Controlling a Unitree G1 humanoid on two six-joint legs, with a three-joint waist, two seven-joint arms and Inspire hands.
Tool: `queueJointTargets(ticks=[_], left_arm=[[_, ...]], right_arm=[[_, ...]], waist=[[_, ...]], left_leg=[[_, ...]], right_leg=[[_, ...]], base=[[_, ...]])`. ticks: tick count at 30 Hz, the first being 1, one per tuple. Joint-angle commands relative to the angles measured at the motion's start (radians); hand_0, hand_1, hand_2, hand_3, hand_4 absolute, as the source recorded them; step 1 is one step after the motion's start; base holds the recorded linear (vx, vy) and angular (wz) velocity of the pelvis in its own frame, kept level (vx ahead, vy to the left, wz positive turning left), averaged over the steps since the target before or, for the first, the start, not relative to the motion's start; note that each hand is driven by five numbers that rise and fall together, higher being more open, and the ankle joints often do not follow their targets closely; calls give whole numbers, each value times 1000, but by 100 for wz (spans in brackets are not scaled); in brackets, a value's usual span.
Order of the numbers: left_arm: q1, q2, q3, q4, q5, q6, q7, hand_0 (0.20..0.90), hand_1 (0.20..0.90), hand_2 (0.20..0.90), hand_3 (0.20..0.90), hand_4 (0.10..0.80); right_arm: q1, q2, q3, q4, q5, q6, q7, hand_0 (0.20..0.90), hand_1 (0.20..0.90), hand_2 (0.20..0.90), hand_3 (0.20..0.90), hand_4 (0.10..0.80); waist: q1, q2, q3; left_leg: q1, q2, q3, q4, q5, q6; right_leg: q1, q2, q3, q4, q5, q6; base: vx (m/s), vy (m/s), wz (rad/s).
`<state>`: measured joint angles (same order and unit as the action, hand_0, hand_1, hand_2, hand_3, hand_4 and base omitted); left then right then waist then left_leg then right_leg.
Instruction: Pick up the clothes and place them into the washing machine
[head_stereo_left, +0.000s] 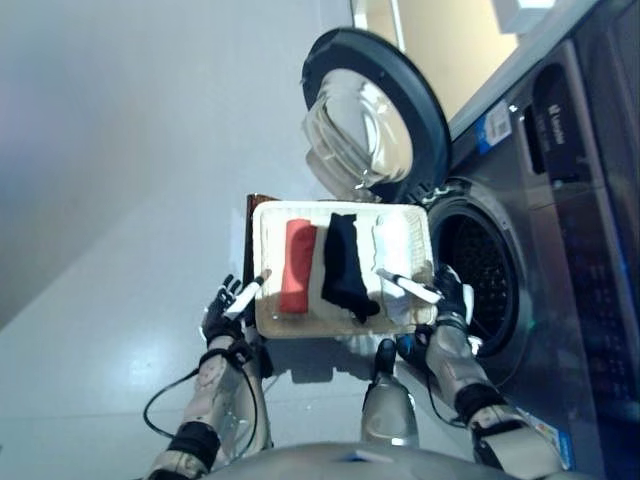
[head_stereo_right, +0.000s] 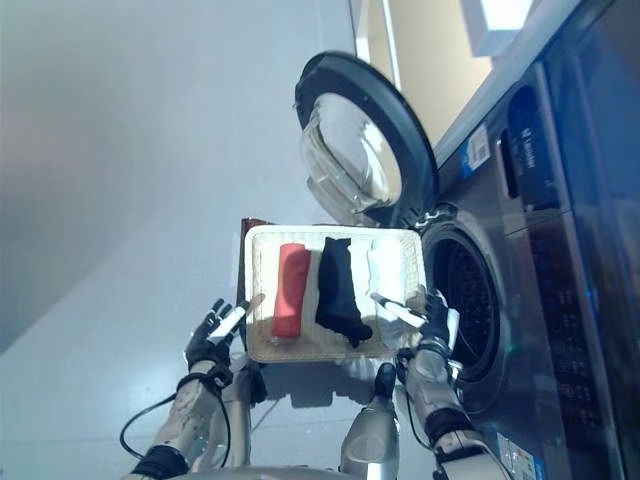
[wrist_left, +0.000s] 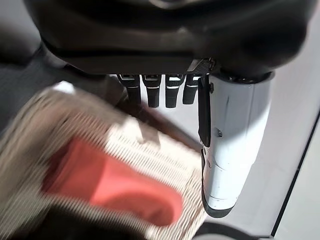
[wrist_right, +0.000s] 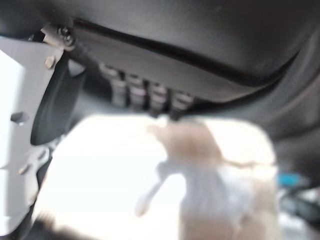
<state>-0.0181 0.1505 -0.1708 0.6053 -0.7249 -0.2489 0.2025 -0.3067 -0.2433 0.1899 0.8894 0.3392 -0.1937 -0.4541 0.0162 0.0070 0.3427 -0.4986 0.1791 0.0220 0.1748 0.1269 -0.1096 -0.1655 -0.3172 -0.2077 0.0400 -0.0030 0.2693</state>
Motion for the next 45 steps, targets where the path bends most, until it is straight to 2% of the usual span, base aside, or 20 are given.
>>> queueJointTargets(ticks=[1,3,6,7,8,9,10,11,12,13,14,15,16,17,19,23,36,45], left_arm=[[-17,54,-32,-122,16,-75,-6,900,900,900,900,800],[-25,60,-39,-122,33,-76,-14,900,900,900,900,800],[-21,67,-41,-133,43,-78,-21,900,900,900,900,800],[-14,69,-37,-135,42,-80,-23,900,900,900,900,800],[-7,71,-40,-147,44,-79,-21,900,900,900,900,800],[-1,72,-44,-150,45,-76,-22,900,900,900,900,800],[12,89,-57,-188,46,-74,-27,900,900,900,900,800],[22,117,-59,-220,53,-81,-30,900,900,900,900,800],[22,117,-58,-221,53,-80,-29,900,900,900,900,800],[32,130,-56,-239,55,-85,-33,900,900,900,900,800],[33,137,-56,-245,55,-91,-33,900,900,900,900,800],[14,141,-59,-239,51,-94,-27,900,900,900,900,800],[8,138,-52,-240,55,-102,-17,900,900,900,900,800],[0,125,-45,-225,35,-109,2,900,900,900,900,800],[-13,108,-53,-210,19,-108,7,900,900,900,900,800],[18,101,-72,-224,18,-102,-11,900,900,900,900,800],[24,126,-115,-279,3,-95,-42,900,900,900,900,800],[68,175,-129,-410,-8,-85,-88,900,900,900,900,800]], right_arm=[[-84,-43,-48,-21,-41,-54,-37,900,900,900,900,800],[-108,-56,-38,20,-77,-36,-38,900,900,900,900,800],[-130,-81,-40,67,-126,-14,-57,900,900,900,900,800],[-141,-88,-41,91,-136,-5,-63,900,900,900,900,800],[-152,-93,-45,115,-137,-1,-66,900,900,900,900,800],[-167,-99,-48,151,-141,5,-68,900,900,900,900,800],[-208,-114,-47,184,-159,16,-86,900,900,900,900,800],[-235,-125,-45,191,-166,18,-96,900,900,900,900,800],[-236,-125,-44,191,-166,18,-96,900,900,900,900,800],[-249,-131,-48,201,-172,21,-100,900,900,900,900,800],[-262,-141,-58,211,-176,21,-118,900,900,900,900,800],[-273,-137,-63,203,-167,14,-126,900,900,900,900,800],[-276,-139,-69,192,-166,10,-130,900,900,900,900,800],[-286,-133,-37,200,-214,26,-155,900,900,900,900,800],[-282,-131,-40,203,-222,31,-168,900,900,900,900,800],[-313,-156,-44,261,-253,54,-180,900,900,900,900,800],[-412,-217,-40,402,-237,89,-132,900,900,900,900,800],[-448,-302,-67,572,-281,175,-88,900,900,900,900,800]], waist=[[13,-13,-15],[13,-3,-17],[14,14,-24],[20,16,-27],[34,19,-25],[43,21,-25],[54,38,-5],[43,53,17],[44,52,16],[36,59,21],[30,59,25],[17,52,40],[17,52,57],[27,52,62],[18,51,62],[25,76,51],[57,127,59],[101,178,50]], left_leg=[[-50,79,-65,105,-49,-96],[-73,68,-43,118,-54,-88],[-107,88,19,145,-50,-87],[-103,96,26,156,-60,-88],[-99,90,16,181,-83,-85],[-97,85,12,196,-106,-73],[-97,71,18,238,-147,-37],[-100,75,21,246,-154,-34],[-102,76,22,248,-155,-34],[-93,81,13,257,-183,-49],[-99,73,7,262,-179,-55],[-103,71,2,265,-173,-53],[-115,67,-14,299,-180,-51],[-116,81,-10,286,-165,-60],[-117,82,-12,257,-137,-69],[-153,80,-18,222,-112,-82],[-245,72,-21,249,-117,-88],[-332,61,-34,313,-138,-82]], right_leg=[[-51,-90,-18,-21,167,-8],[-50,-104,-22,-33,178,-7],[-49,-111,-33,-54,183,-7],[-47,-113,-29,-56,180,-7],[-37,-115,-25,-52,176,-7],[-37,-121,-22,-37,182,-7],[-91,-156,13,98,246,-7],[-155,-162,42,143,284,-7],[-160,-162,45,146,283,-7],[-188,-159,47,112,271,-7],[-208,-154,50,65,256,-7],[-220,-149,57,32,249,-7],[-223,-143,86,58,225,-7],[-249,-143,73,100,208,-7],[-240,-140,73,104,190,-7],[-258,-144,57,99,183,-7],[-389,-153,94,158,167,-7],[-497,-168,122,250,131,-7]], base=[[-30,-6,15],[-22,60,30],[-7,81,18],[45,116,12],[60,109,1],[9,118,-19],[-33,116,-26],[-53,96,-26],[90,32,-29],[120,-6,-32],[84,-27,-24],[-16,-23,-8],[0,0,0],[35,-40,25],[22,-70,34],[-10,-37,19],[-13,8,0],[-10,14,6]])
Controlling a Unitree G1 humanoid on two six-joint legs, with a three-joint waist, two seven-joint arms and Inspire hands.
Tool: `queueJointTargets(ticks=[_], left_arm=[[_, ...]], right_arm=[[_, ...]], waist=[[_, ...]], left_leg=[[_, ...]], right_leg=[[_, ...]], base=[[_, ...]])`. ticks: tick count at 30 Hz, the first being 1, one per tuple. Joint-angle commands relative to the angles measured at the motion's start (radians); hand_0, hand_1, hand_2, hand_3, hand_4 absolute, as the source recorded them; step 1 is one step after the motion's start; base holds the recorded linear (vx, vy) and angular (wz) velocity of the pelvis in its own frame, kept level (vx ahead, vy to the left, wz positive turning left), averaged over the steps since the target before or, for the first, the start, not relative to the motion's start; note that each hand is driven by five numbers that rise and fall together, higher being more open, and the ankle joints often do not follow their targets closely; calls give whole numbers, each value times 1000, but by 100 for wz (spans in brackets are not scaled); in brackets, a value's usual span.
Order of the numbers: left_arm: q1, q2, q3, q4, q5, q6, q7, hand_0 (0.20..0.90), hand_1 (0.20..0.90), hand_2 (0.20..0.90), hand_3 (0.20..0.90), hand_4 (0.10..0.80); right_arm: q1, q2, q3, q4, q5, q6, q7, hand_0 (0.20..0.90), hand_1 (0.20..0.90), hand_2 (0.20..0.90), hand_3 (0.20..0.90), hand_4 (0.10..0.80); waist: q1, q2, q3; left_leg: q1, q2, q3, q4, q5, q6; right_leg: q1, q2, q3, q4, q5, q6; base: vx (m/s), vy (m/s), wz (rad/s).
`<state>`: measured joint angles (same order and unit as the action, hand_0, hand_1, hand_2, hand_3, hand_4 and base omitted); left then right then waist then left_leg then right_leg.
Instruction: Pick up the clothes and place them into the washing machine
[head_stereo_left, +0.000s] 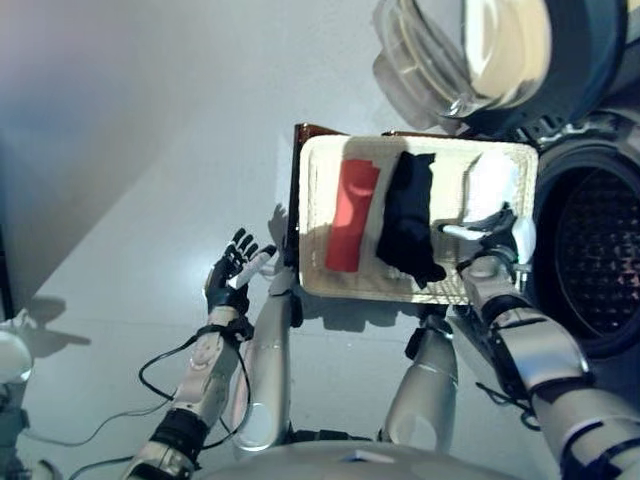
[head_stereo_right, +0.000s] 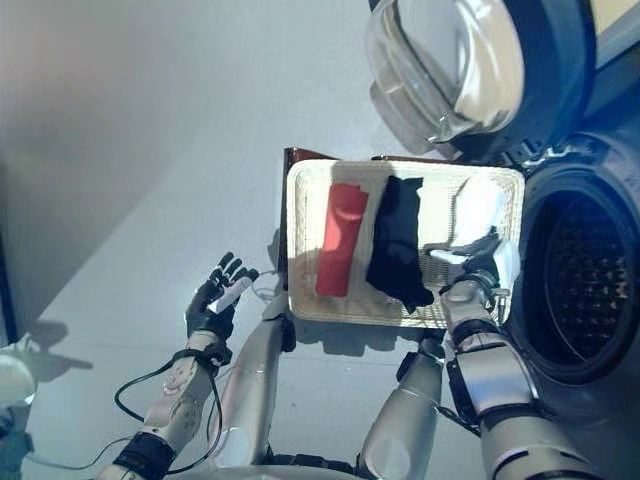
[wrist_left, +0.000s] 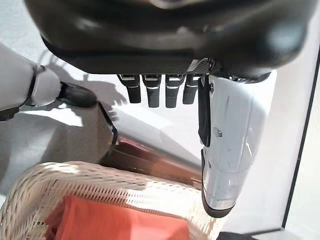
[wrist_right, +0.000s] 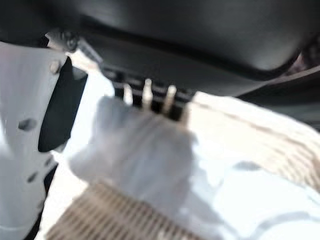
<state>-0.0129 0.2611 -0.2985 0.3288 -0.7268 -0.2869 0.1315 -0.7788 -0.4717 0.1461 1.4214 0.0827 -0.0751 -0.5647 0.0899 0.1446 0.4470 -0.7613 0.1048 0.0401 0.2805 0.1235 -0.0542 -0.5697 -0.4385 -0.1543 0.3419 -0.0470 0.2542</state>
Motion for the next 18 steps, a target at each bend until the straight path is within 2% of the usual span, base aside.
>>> queueJointTargets(ticks=[1,3,4,6,12,16,17,18], left_arm=[[66,69,2,-144,-7,-46,-21,900,900,900,900,800],[73,71,6,-162,-11,-41,-34,900,900,900,900,800],[78,75,14,-172,-11,-36,-38,900,900,900,900,800],[80,74,16,-173,-11,-34,-42,900,900,900,900,800],[81,70,26,-181,-4,-16,-46,900,900,900,900,800],[78,65,28,-177,-2,-14,-47,900,900,900,900,800],[75,64,31,-178,-1,-15,-44,900,900,900,900,800],[74,62,33,-176,-3,-15,-43,900,900,900,900,800]], right_arm=[[24,-81,-25,48,-30,65,40,900,900,900,900,800],[28,-95,-14,57,-51,79,73,595,595,595,595,582],[28,-105,-1,61,-73,91,102,340,340,340,340,400],[27,-107,4,65,-82,94,114,200,200,200,200,300],[-1,-101,61,69,-154,119,162,200,200,200,200,300],[-9,-95,62,91,-170,133,165,200,200,200,200,300],[-12,-93,52,92,-160,133,160,200,200,200,200,300],[-12,-91,42,92,-151,133,153,200,200,200,200,300]], waist=[[29,45,-55],[31,50,-54],[34,54,-58],[35,56,-58],[35,52,-63],[37,53,-69],[33,52,-67],[34,53,-69]], left_leg=[[-76,133,-54,218,-138,-135],[-93,132,-59,244,-147,-133],[-101,138,-66,276,-189,-141],[-112,137,-67,285,-192,-140],[-139,140,-68,292,-191,-140],[-139,138,-67,280,-183,-144],[-146,130,-66,264,-144,-138],[-143,131,-66,260,-142,-139]], right_leg=[[-104,-47,76,-37,168,8],[-129,-51,86,-3,155,8],[-148,-47,98,36,112,8],[-164,-47,105,47,107,8],[-211,-44,129,65,102,8],[-214,-41,131,59,103,8],[-220,-46,131,41,140,8],[-219,-45,132,39,139,8]], base=[[-13,12,8],[36,-7,14],[91,-23,25],[35,-4,26],[-17,0,-2],[-28,-4,-1],[-95,3,-2],[-93,0,1]])
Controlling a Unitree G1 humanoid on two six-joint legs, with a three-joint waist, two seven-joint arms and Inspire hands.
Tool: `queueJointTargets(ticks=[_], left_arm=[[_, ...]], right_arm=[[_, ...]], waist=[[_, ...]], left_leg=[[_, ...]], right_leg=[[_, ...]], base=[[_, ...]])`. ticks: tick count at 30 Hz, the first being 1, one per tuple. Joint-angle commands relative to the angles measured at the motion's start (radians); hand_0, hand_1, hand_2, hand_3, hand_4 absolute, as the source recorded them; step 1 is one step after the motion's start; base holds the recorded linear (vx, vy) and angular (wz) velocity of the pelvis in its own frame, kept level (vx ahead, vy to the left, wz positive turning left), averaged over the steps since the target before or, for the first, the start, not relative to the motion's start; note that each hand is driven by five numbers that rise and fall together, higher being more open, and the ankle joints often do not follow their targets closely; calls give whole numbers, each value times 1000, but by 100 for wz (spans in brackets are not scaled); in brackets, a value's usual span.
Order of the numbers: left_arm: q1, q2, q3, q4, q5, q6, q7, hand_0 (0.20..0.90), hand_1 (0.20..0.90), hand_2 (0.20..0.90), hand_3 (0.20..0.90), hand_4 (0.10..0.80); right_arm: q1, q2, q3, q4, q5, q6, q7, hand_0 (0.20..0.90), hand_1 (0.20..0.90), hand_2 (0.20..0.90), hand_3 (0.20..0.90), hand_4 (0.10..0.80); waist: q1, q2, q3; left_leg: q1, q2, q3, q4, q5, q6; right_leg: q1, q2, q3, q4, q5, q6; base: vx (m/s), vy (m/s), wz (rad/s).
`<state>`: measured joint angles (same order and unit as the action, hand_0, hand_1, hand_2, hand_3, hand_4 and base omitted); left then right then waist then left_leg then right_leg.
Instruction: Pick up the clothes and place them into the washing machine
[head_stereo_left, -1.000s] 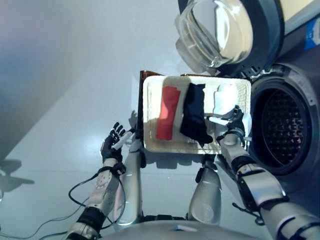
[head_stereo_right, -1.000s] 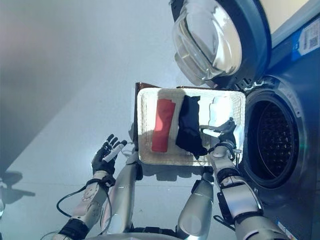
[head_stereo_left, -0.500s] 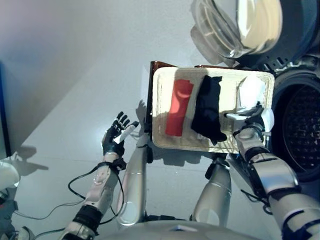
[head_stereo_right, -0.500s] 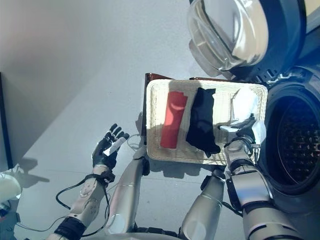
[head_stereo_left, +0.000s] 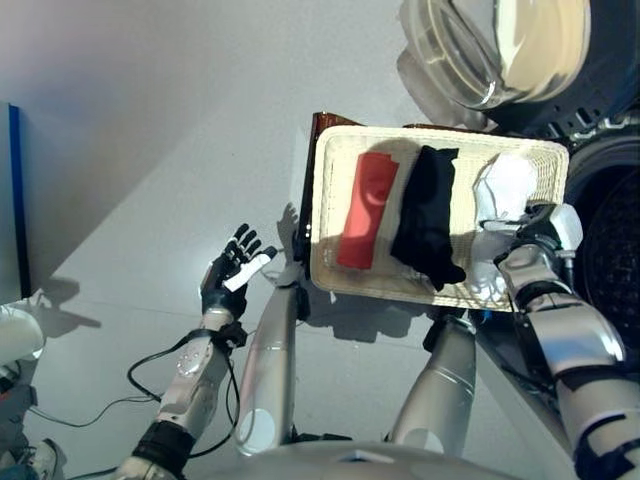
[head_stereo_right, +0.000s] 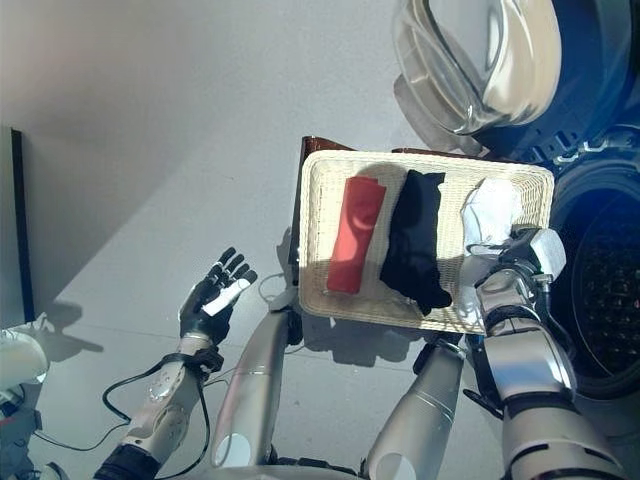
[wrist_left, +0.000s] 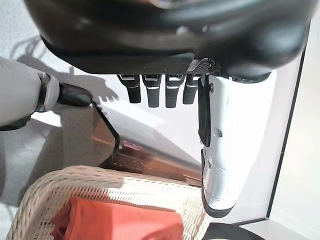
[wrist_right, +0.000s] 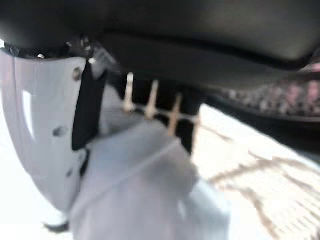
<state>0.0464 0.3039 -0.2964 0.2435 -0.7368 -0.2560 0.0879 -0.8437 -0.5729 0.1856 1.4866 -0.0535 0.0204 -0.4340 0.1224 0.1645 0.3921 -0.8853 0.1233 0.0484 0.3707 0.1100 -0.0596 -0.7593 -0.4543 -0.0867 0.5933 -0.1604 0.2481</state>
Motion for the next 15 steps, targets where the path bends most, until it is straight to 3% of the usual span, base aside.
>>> queueJointTargets(ticks=[1,6,12,15], left_arm=[[15,19,34,-89,8,-47,3,900,900,900,900,800],[10,14,46,-69,-1,-59,15,900,900,900,900,800],[3,5,68,-30,-15,-73,49,900,900,900,900,800],[-1,-3,74,-29,-31,-77,57,900,900,900,900,800]], right_arm=[[57,11,-13,30,2,38,15,200,200,200,200,300],[72,5,-142,-20,176,-19,-57,200,200,200,200,300],[122,23,-341,-204,548,-206,-127,200,200,200,200,300],[143,64,-456,-305,791,-322,-107,200,200,200,200,300]], waist=[[1,33,-15],[-9,32,-25],[-48,13,-29],[-74,4,-30]], left_leg=[[-16,113,-73,166,-128,-135],[15,121,-69,135,-122,-143],[62,141,-54,104,-123,-153],[74,150,-51,97,-129,-158]], right_leg=[[-26,-29,63,-214,252,14],[-8,-23,62,-234,253,14],[20,-5,68,-266,254,14],[23,2,72,-275,251,14]], base=[[9,-14,6],[23,-10,6],[19,-12,-2],[15,-17,-17]])
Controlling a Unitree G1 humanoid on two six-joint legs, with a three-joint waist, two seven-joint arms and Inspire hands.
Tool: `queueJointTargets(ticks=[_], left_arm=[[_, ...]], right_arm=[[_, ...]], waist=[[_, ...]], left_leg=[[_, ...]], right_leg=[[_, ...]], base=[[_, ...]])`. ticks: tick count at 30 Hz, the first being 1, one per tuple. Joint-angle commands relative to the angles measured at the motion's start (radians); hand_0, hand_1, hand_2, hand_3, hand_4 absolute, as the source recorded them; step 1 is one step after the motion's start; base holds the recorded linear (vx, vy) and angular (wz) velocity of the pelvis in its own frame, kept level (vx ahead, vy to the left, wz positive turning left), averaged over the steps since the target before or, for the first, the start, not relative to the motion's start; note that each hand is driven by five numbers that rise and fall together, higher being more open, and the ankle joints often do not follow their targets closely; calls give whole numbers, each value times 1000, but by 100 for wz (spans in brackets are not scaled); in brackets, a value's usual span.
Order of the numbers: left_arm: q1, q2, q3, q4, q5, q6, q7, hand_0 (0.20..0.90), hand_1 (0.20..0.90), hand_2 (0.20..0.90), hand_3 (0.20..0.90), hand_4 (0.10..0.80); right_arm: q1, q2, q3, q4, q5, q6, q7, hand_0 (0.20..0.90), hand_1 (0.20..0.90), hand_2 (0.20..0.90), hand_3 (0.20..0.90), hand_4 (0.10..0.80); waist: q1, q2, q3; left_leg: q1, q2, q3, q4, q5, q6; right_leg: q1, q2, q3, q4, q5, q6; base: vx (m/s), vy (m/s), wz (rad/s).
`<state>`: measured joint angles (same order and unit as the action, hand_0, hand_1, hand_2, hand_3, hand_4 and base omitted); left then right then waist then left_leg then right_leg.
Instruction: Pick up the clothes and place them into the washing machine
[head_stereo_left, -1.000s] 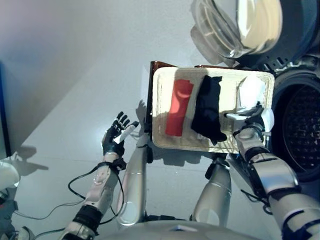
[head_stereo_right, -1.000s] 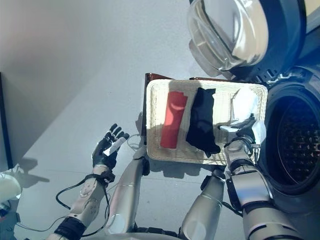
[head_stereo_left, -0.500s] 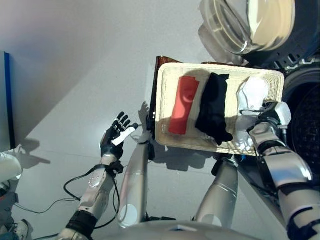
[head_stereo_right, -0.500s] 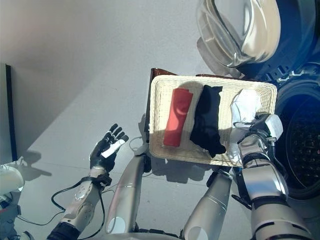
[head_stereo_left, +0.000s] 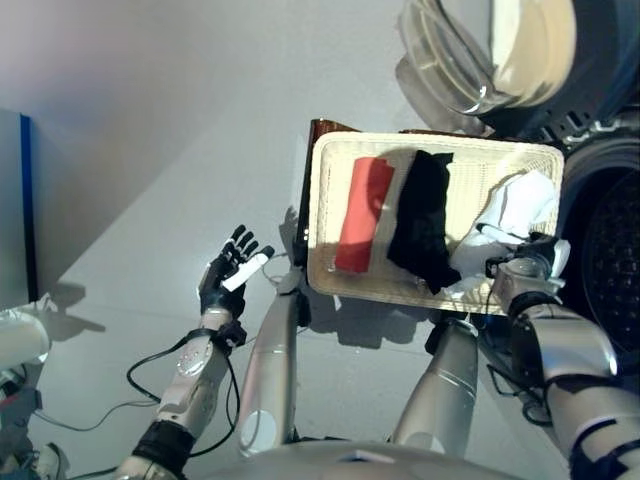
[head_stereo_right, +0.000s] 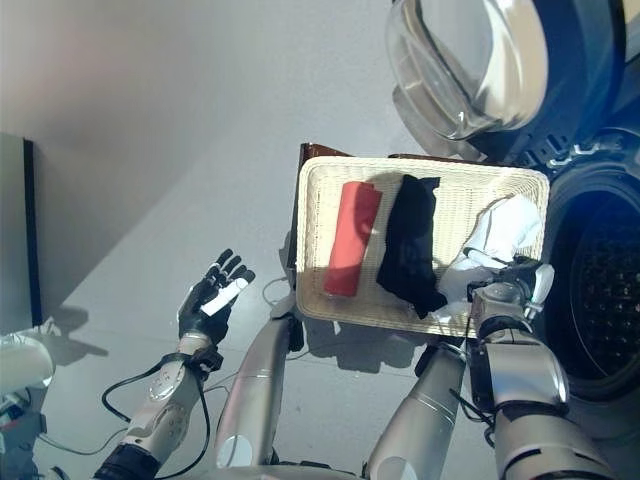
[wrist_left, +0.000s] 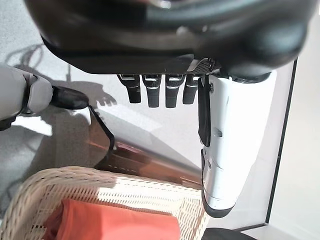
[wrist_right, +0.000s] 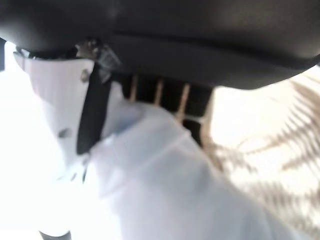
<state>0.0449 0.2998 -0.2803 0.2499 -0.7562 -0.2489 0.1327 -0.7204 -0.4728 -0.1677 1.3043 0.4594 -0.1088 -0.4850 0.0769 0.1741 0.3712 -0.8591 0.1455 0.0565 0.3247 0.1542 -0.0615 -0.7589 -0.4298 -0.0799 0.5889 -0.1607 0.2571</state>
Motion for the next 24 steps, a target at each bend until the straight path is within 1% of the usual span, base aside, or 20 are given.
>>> queueJointTargets(ticks=[1,4,7,8,10,11,13,14,15,18,20,24], left_arm=[[4,-2,56,-36,-22,-81,13,900,900,900,900,800],[10,-4,51,-25,-47,-72,10,900,900,900,900,800],[12,-13,47,-14,-80,-68,14,900,900,900,900,800],[12,-12,47,-14,-81,-68,14,900,900,900,900,800],[14,-18,44,-21,-95,-62,18,900,900,900,900,800],[14,-18,44,-21,-95,-62,18,900,900,900,900,800],[17,-24,37,-27,-101,-55,21,900,900,900,900,800],[16,-22,36,-27,-102,-55,21,900,900,900,900,800],[17,-22,32,-26,-109,-51,19,900,900,900,900,800],[18,-24,23,-15,-115,-47,17,900,900,900,900,800],[23,-16,17,-18,-116,-46,14,900,900,900,900,800],[40,5,-1,-29,-109,-40,5,900,900,900,900,800]], right_arm=[[26,-25,-137,-140,343,-226,-48,200,200,200,200,300],[41,5,-193,-186,494,-297,-3,200,200,200,200,300],[30,28,-223,-225,620,-352,25,200,200,200,200,300],[31,29,-223,-224,624,-354,29,200,200,200,200,300],[12,62,-261,-264,751,-410,57,200,200,200,200,300],[12,62,-261,-263,753,-410,59,200,200,200,200,300],[1,83,-344,-273,884,-485,70,200,200,200,200,300],[1,81,-345,-266,893,-485,79,200,200,200,200,300],[-4,80,-359,-266,924,-504,75,200,200,200,200,300],[-10,46,-395,-228,942,-518,40,200,200,200,200,300],[-33,-1,-417,-199,946,-521,7,200,200,200,200,300],[-68,-123,-467,-137,938,-530,-66,200,200,200,200,300]], waist=[[-34,-8,-10],[-49,-14,-13],[-60,-20,-16],[-60,-21,-16],[-64,-24,-18],[-63,-25,-17],[-69,-25,-23],[-67,-25,-22],[-69,-23,-26],[-76,-22,-32],[-77,-15,-35],[-78,1,-44]], left_leg=[[51,129,-59,141,-175,-158],[59,133,-56,138,-177,-162],[65,138,-52,134,-178,-167],[66,139,-51,134,-178,-167],[76,147,-46,131,-180,-170],[76,147,-45,130,-180,-170],[83,152,-48,127,-182,-175],[84,153,-48,127,-183,-176],[87,154,-48,125,-183,-178],[97,155,-43,115,-180,-182],[105,158,-38,107,-180,-183],[112,162,-31,103,-182,-183]], right_leg=[[26,-21,65,-273,249,5],[34,-18,66,-280,247,5],[39,-14,68,-291,251,5],[39,-14,68,-292,252,5],[42,-10,68,-296,255,5],[43,-10,68,-296,255,5],[50,-5,68,-298,249,5],[51,-5,68,-297,249,5],[52,-3,69,-294,245,5],[52,1,72,-288,238,5],[48,2,75,-285,236,5],[38,4,86,-280,228,5]], base=[[20,-13,-10],[19,-18,-13],[17,-11,-11],[0,0,0],[16,3,-6],[15,-8,-15],[38,-13,-17],[46,-7,-8],[36,-6,-4],[39,-8,-1],[32,12,-2],[33,4,-3]])
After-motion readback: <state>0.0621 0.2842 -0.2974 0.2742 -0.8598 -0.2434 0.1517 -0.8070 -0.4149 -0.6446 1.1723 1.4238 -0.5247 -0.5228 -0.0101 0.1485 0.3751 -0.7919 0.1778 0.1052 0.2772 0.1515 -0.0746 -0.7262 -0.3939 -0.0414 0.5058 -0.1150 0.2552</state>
